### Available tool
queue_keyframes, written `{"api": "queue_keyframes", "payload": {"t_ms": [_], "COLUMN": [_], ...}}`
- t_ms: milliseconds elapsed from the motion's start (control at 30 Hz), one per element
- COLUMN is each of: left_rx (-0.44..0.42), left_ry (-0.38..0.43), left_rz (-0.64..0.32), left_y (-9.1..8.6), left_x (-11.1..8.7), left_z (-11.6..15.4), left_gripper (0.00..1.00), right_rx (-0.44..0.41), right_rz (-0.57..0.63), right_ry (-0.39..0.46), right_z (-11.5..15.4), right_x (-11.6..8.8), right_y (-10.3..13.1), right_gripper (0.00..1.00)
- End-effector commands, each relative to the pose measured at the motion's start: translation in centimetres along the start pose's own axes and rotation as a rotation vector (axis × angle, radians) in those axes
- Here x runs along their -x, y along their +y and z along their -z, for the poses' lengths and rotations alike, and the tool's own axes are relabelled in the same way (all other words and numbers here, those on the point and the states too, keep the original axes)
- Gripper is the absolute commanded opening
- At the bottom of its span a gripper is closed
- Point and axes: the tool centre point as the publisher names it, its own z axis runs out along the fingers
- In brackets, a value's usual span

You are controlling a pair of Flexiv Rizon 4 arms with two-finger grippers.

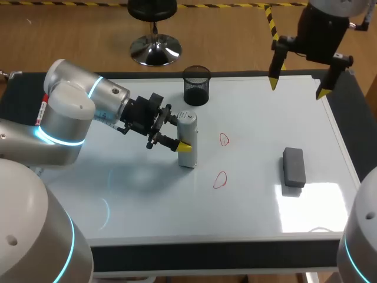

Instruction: Pick up the inspection probe, press it on each red-marked spot on the whiteboard one by one, put down the probe, pick up the eraser, and wipe off all the red marks.

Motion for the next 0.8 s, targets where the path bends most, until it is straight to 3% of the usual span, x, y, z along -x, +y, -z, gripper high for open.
{"api": "queue_keyframes", "payload": {"t_ms": [33,633,800], "left_rx": [-0.002,-0.002,-0.002], "left_ry": [0.002,0.002,0.002], "left_rz": [0.0,0.0,0.0], "left_y": [1.2,1.2,1.2], "left_x": [0.0,0.0,0.0], "left_z": [-0.5,-0.5,-0.5], "left_gripper": [0.0,0.0,0.0], "right_rx": [0.003,0.003,0.006], "right_rz": [0.001,0.001,0.011], "right_ry": [0.002,0.002,0.012], "right_z": [0.1,0.1,-1.0], "right_x": [0.2,0.2,1.0], "right_y": [-0.1,-0.1,-0.9], "right_gripper": [1.0,1.0,1.0]}}
